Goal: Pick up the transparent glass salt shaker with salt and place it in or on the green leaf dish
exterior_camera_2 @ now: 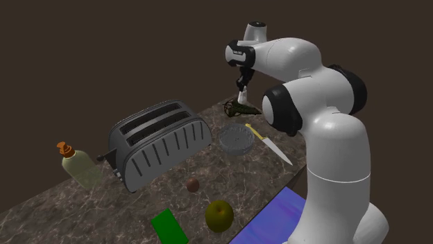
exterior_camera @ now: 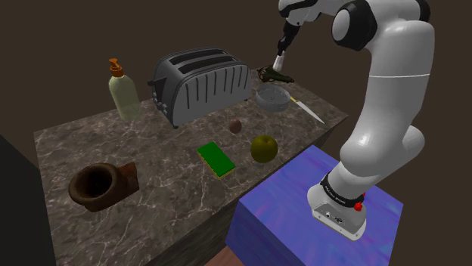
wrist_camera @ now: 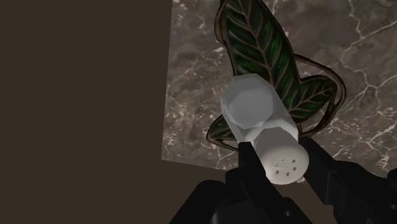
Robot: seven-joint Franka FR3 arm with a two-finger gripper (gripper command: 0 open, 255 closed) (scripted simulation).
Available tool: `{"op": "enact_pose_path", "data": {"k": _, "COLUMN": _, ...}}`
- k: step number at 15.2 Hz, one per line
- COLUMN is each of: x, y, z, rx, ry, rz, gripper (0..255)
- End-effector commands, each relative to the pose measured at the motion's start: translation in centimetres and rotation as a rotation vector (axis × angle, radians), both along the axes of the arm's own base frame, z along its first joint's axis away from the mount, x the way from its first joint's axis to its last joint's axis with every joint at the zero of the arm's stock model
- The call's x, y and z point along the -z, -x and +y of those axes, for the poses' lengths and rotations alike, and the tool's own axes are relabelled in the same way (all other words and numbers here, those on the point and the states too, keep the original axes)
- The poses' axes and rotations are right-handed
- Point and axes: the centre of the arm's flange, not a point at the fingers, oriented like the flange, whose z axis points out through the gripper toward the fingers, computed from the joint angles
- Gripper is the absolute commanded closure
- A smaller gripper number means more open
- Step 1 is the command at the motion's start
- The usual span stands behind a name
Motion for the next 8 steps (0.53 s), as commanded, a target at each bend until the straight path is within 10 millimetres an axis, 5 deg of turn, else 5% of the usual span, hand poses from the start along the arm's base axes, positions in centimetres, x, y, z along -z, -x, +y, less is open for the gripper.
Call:
{"op": "enact_pose_path", "data": {"k": 1, "x": 0.97, "y": 0.1, "z": -0.01, "rx": 0.0, "ry": 0.0, "rz": 0.0, "gripper": 255}}
{"op": "enact_pose_path", "data": {"k": 8, "x": 1.68, "y": 0.1, "z": -0.01, "rx": 0.0, "ry": 0.0, "rz": 0.0, "gripper": 255}}
